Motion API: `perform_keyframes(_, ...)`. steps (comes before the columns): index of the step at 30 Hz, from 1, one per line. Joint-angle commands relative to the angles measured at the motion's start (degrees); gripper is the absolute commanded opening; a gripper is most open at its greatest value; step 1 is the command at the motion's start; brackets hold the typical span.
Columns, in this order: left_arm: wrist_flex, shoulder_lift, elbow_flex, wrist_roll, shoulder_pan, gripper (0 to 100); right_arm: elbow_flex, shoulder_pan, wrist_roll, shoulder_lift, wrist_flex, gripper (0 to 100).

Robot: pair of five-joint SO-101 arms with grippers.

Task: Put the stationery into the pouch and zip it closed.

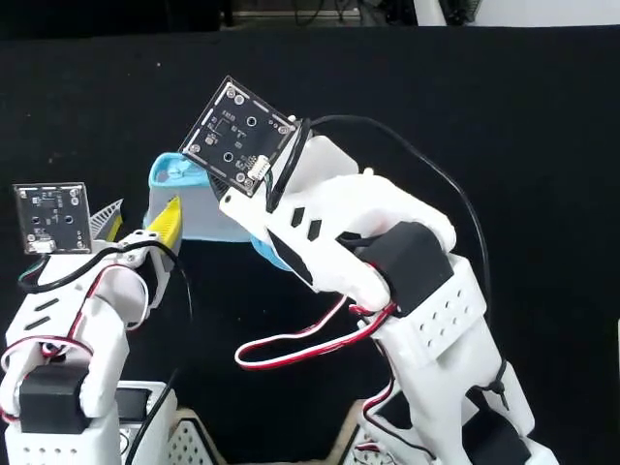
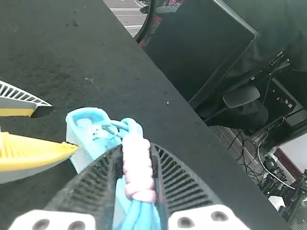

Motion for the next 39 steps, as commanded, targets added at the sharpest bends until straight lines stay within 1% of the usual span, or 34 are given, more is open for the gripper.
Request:
perform_keyframes(1,1.41,-1.05,-1.54,-0.53,-0.75,23,-0.22,-0.35,0.44,-1.45,-1.49,1.1)
perform_keyframes(6,4.22,-8.88,-5.58,-0.53,-0.75,23,-0.22,-0.35,0.44,-1.45,-1.49,1.1)
perform_keyframes(10,4.48,-15.12,-5.93,-0.53,-0.75,24,-0.22,-0.35,0.44,-1.45,-1.49,1.1)
perform_keyframes(12,4.84,-15.91,-5.41,-0.35,-0.66,24,-0.22,-0.35,0.44,-1.45,-1.49,1.1)
perform_keyframes(19,4.57,-13.19,-7.96,-0.18,-0.31,24,-0.13,-0.35,0.44,-1.45,-1.49,1.1)
perform_keyframes(28,5.10,-0.44,-19.30,-0.26,-0.40,24,4.18,-0.44,0.53,-1.80,-6.07,1.1)
perform_keyframes(34,10.11,4.40,-20.09,-0.62,-0.57,24,4.26,-0.44,0.53,-1.80,-5.98,1.1)
perform_keyframes(39,10.20,4.75,-20.18,-0.62,-0.66,24,4.35,-0.44,0.53,-1.80,-5.98,1.1)
